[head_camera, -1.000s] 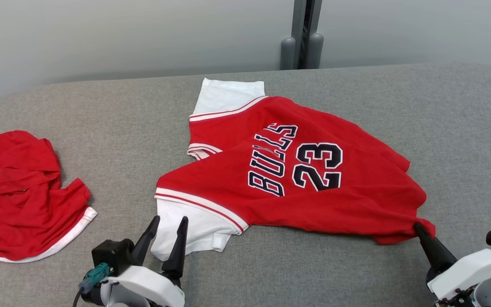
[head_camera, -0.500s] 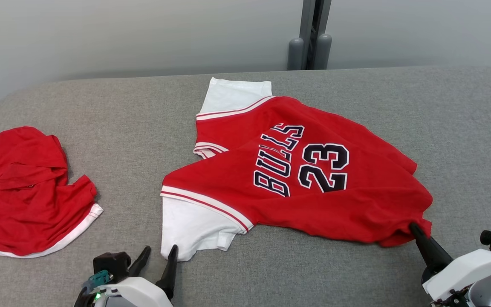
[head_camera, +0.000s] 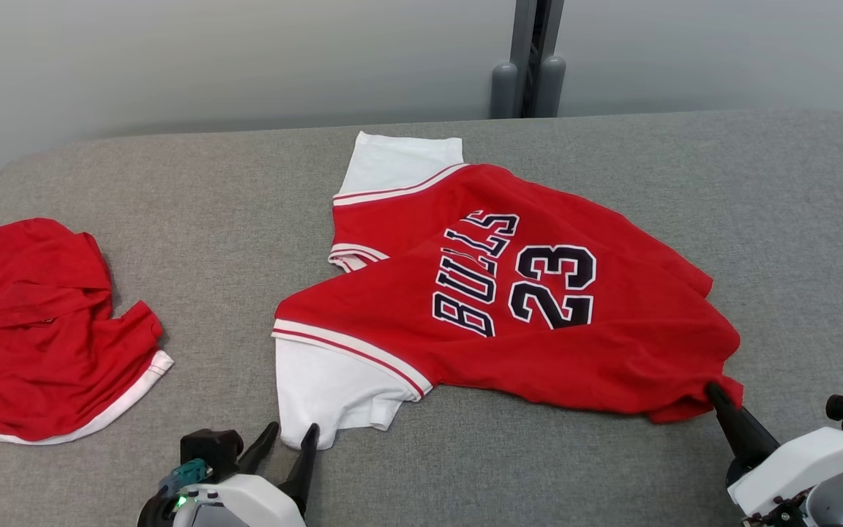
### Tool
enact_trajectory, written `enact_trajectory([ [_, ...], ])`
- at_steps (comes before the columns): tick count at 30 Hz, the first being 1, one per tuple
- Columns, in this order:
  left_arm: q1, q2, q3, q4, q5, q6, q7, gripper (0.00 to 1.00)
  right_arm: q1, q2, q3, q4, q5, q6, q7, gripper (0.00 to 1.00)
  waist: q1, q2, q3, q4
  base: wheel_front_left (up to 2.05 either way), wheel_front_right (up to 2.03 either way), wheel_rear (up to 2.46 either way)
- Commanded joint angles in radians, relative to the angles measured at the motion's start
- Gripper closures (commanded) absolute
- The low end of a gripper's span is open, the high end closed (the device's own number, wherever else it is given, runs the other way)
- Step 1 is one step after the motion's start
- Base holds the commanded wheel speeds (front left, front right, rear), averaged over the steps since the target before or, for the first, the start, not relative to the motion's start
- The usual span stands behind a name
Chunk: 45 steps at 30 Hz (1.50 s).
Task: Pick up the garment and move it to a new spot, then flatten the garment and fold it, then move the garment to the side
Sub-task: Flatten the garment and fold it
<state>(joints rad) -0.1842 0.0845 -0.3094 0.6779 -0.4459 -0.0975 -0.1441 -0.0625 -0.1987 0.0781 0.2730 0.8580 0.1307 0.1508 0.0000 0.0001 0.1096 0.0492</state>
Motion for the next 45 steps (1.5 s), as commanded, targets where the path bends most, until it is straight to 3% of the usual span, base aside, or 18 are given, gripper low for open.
enact_trajectory([
  [1,-0.014,0.004,-0.001,0.005,0.0,-0.004,-0.009,1.0,-0.01,-0.009,0.001,0.002,0.003,0.0,-0.006,1.0,0.0,-0.0001,0.0,0.0,0.0,0.0,0.0],
  [7,0.016,0.02,-0.004,-0.009,-0.025,-0.016,-0.01,1.0,-0.012,-0.012,0.0,0.005,0.006,0.0,-0.022,1.0,0.0,-0.0001,-0.007,-0.002,0.0,0.0,0.0],
  [13,0.057,0.04,-0.034,-0.113,-0.105,-0.033,0.042,1.0,-0.019,-0.024,0.0,-0.001,-0.009,0.0,-0.062,1.0,0.0,-0.0001,-0.025,0.014,0.0,0.0,0.0],
  [17,0.074,0.06,-0.079,-0.287,-0.267,-0.035,0.117,1.0,-0.047,-0.052,0.02,-0.021,-0.025,0.0,-0.077,1.0,0.0,-0.0001,-0.04,0.018,0.0,0.0,0.0],
  [20,0.069,0.107,-0.08,-0.444,-0.403,-0.035,0.174,1.0,-0.075,-0.133,0.071,-0.018,-0.131,0.0,-0.08,1.0,0.0,-0.0001,-0.053,0.016,0.0,0.0,0.0],
  [26,-0.014,0.153,-0.01,-0.675,-0.596,-0.036,0.264,1.0,-0.192,-0.191,0.094,-0.021,-0.141,0.0,-0.047,1.0,0.0,-0.0001,-0.078,0.001,0.0,0.0,0.0],
  [30,-0.094,0.138,0.061,-0.756,-0.691,0.008,0.297,1.0,-0.282,-0.201,0.088,-0.026,-0.077,0.0,-0.004,1.0,0.0,-0.0001,-0.089,-0.013,0.0,0.0,0.0],
  [34,-0.158,0.133,0.096,-0.79,-0.719,0.051,0.313,1.0,-0.346,-0.201,0.073,-0.023,-0.038,0.0,0.035,1.0,0.0,-0.0001,-0.098,-0.022,0.0,0.0,0.0],
  [45,-0.309,0.071,0.239,-0.76,-0.817,0.217,0.284,1.0,-0.513,-0.11,-0.029,-0.014,0.078,0.0,0.151,1.0,0.0,-0.0001,-0.132,-0.051,0.0,0.0,0.0],
])
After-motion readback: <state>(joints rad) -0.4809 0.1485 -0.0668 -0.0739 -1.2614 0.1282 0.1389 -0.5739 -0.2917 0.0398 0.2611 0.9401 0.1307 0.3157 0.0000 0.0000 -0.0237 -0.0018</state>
